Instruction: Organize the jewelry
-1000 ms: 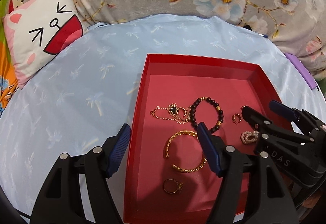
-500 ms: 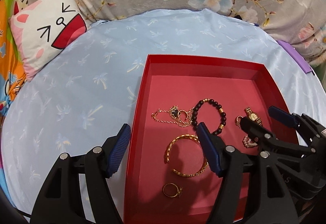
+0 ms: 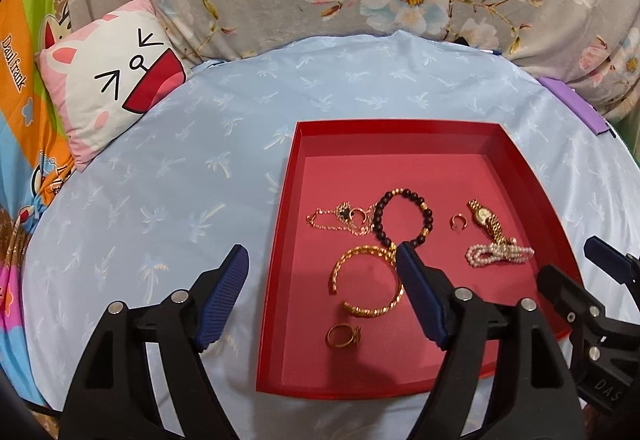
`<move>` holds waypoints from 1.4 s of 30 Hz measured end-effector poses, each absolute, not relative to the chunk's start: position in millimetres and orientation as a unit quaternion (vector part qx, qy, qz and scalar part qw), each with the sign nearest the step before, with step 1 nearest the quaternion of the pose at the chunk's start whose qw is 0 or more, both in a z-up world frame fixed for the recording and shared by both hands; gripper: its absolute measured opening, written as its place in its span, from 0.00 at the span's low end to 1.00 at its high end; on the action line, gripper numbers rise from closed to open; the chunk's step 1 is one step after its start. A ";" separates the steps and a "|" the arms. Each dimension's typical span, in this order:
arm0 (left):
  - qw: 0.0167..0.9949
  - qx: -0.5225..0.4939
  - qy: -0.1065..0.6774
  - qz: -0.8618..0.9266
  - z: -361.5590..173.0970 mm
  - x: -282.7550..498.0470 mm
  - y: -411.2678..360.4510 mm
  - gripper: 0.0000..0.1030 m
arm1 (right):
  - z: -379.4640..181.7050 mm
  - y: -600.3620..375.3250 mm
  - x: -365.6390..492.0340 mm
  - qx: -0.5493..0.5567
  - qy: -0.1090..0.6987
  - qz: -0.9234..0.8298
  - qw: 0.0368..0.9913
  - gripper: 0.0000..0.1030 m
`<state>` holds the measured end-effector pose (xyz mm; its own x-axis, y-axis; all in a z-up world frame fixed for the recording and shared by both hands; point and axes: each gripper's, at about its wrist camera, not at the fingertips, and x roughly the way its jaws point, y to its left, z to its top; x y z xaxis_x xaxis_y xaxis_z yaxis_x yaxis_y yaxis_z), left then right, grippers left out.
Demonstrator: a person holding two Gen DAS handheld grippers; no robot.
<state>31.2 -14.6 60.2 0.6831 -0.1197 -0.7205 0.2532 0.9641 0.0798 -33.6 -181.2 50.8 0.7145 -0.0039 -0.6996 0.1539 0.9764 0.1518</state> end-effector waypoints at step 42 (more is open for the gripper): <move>0.908 0.090 0.398 -0.092 59.4 -17.9 -4.6 0.79 | 56.5 -149.2 -70.9 0.075 0.409 -0.105 0.904 0.75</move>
<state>-17.9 -4.6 59.4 0.6660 -0.0949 -0.7399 0.2379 0.9671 0.0902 -70.9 -149.2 56.5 0.6440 -0.1286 -0.7541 0.2512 0.9667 0.0497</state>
